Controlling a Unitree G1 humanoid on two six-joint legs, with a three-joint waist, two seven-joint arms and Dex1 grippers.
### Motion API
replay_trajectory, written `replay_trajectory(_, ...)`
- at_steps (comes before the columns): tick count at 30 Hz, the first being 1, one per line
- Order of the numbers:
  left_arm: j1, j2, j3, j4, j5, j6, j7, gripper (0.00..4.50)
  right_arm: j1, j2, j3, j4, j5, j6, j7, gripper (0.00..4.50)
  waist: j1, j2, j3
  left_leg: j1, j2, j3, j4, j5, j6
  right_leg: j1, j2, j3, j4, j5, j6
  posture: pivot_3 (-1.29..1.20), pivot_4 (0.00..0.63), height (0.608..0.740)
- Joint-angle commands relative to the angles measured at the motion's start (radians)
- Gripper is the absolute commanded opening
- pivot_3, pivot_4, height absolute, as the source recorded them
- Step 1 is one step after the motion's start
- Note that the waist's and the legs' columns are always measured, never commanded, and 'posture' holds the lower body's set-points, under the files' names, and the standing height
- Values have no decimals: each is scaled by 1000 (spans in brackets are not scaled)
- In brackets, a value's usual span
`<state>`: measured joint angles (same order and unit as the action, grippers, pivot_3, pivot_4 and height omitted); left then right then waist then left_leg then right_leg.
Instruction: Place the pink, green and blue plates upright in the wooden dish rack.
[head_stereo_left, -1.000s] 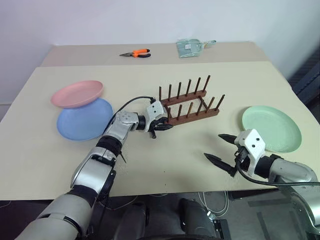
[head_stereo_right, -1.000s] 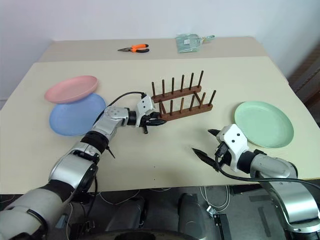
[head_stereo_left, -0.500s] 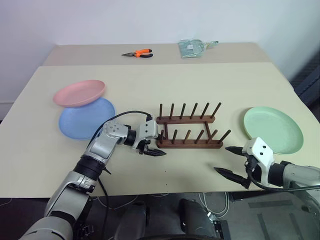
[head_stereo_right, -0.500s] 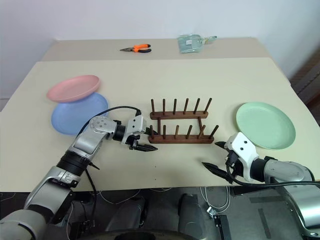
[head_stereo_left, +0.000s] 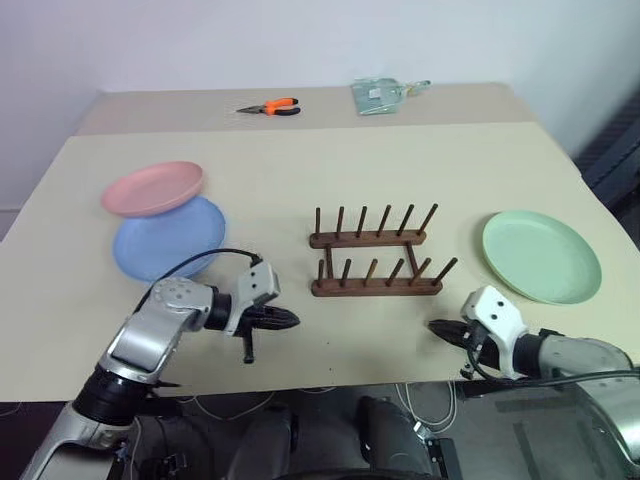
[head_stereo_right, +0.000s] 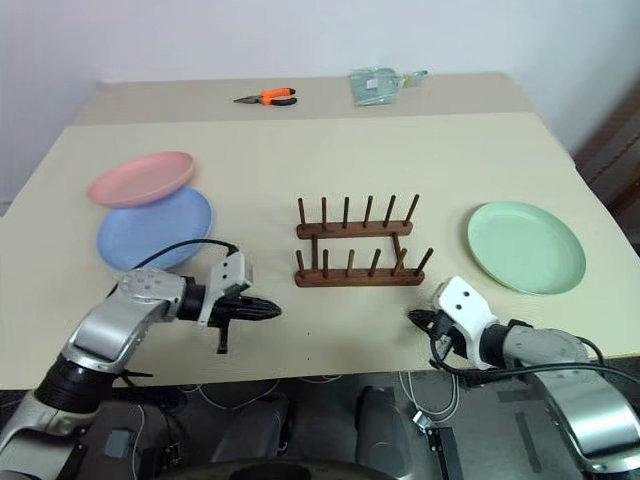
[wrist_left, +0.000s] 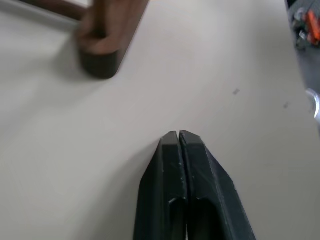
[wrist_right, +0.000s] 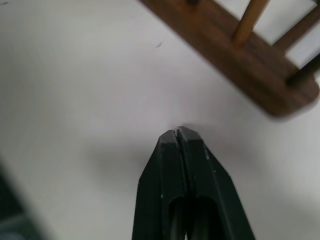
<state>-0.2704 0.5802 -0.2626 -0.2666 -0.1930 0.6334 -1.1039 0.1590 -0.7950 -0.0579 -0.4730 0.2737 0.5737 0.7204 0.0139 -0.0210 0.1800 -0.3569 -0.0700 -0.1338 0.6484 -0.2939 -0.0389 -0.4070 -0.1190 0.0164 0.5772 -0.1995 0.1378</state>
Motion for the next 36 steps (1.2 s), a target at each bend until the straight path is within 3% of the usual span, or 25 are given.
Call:
replay_trajectory(1, -26, -103, -80, 29, 114, -67, 190, 167, -108, 52, 82, 96, -112, -50, -87, 0, 1, -1, 0, 0, 0, 0, 0, 0, 0, 0, 0, 0, 0, 0, 0, 0, 150, 740)
replay_trajectory(8, -116, -262, -93, 261, 247, -170, 467, 167, -308, 138, 131, 312, -236, -106, -204, 0, 0, -1, -2, 2, -2, 0, 1, 1, -1, 2, 1, 0, 1, 1, -1, 0, 150, 740)
replay_trajectory(14, -168, -269, -78, 369, 242, -229, 497, 167, -412, 177, 137, 433, -275, -155, -232, 0, -2, 0, -2, 2, -3, -1, 1, 1, -1, 1, 2, 0, 2, 3, 2, 0, 150, 740)
replay_trajectory(19, -180, -251, -37, 408, 227, -253, 521, 167, -416, 183, 129, 420, -264, -170, -195, 0, -5, 2, -4, 3, -2, 0, 0, 1, -1, 1, 2, 0, 2, 3, 2, 0, 150, 740)
replay_trajectory(23, -160, -219, -29, 398, 231, -265, 504, 102, -379, 176, 120, 348, -225, -152, -134, 1245, -14, 3, -4, 3, -2, 0, 0, 1, -1, 1, 3, 0, 3, 3, 2, 0, 150, 740)
replay_trajectory(28, -108, -197, 0, 280, 161, -214, 447, 102, -337, 160, 109, 235, -169, -120, -53, 3807, -30, 3, -5, 3, -2, -1, -2, 1, -1, 1, 3, 0, 3, 3, 3, 0, 150, 740)
replay_trajectory(29, -85, -194, 55, 211, 67, -171, 403, 362, -324, 147, 104, 194, -139, -102, -18, 4317, -31, 4, -5, 3, -2, -1, -2, 1, -1, 0, 3, 0, 3, 3, 3, 0, 150, 740)
replay_trajectory(30, -69, -202, 142, 143, -54, -117, 375, 665, -312, 135, 97, 153, -110, -88, 13, 4500, -32, 4, -4, 2, -1, -1, -2, 1, -1, -1, 3, 0, 3, 3, 3, 0, 150, 740)
replay_trajectory(32, -71, -222, 315, 62, -232, -43, 388, 1477, -301, 117, 88, 90, -69, -60, 48, 4500, -28, 4, -2, 1, -1, -2, -3, 1, -1, -3, 2, 0, 3, 3, 3, 0, 150, 740)
replay_trajectory(36, -209, -270, 598, 127, -328, -5, 672, 3452, -310, 110, 104, 76, -62, -57, 59, 4500, -14, 1, 0, 0, -1, -5, 1, 1, -2, -1, 2, -2, 3, 3, 2, 0, 150, 740)
